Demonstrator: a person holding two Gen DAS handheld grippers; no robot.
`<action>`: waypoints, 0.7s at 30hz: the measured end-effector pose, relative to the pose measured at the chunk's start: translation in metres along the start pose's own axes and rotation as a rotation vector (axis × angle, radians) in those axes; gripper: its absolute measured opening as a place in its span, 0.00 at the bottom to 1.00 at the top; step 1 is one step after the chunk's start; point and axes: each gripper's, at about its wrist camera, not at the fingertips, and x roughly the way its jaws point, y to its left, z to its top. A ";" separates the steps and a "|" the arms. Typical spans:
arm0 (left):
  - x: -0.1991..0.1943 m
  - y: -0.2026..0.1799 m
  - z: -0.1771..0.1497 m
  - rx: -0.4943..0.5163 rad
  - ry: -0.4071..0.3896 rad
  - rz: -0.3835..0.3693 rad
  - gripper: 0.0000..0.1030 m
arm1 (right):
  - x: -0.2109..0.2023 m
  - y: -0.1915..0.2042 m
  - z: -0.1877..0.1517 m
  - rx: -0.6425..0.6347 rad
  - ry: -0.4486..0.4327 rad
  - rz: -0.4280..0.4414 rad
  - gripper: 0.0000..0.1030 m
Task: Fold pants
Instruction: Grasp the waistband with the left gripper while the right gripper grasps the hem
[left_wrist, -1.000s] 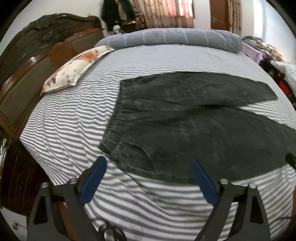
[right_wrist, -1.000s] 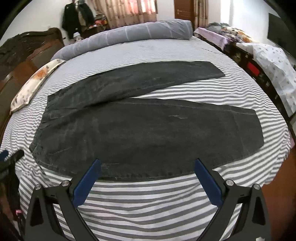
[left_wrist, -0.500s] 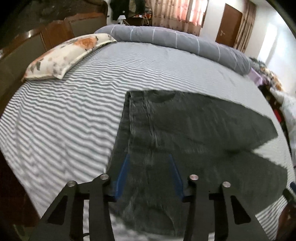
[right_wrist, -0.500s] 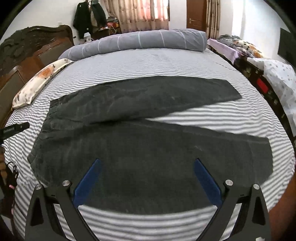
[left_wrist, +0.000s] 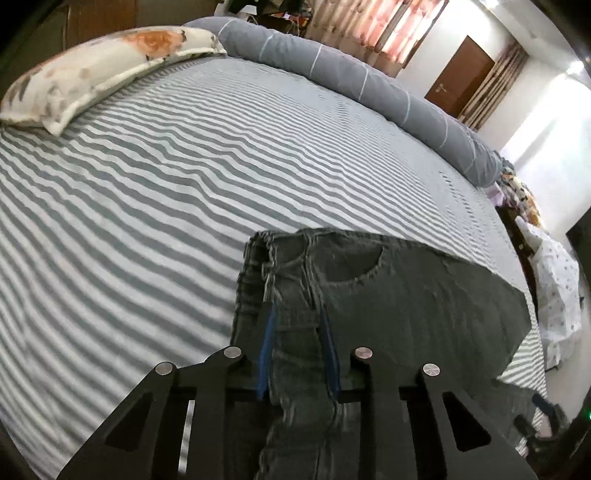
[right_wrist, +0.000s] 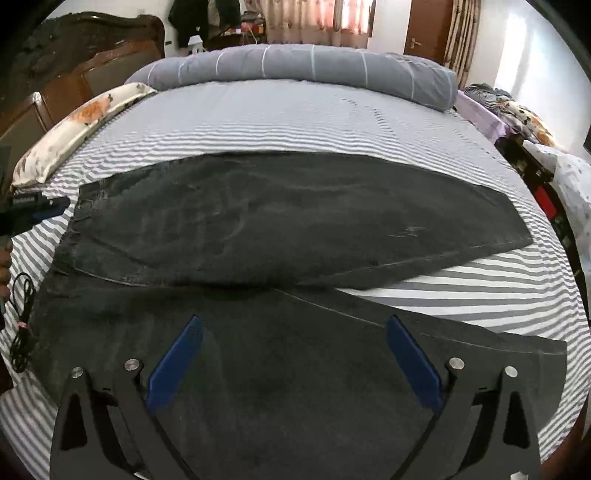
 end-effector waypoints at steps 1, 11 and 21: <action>0.005 0.001 0.003 -0.010 0.007 -0.008 0.24 | 0.004 0.002 0.000 0.001 0.004 0.004 0.96; 0.024 0.016 0.002 -0.220 -0.006 0.001 0.20 | 0.032 0.016 0.026 0.026 -0.011 0.046 0.96; 0.018 0.021 0.001 -0.155 -0.015 0.107 0.20 | 0.044 0.027 0.027 -0.019 -0.010 0.046 0.96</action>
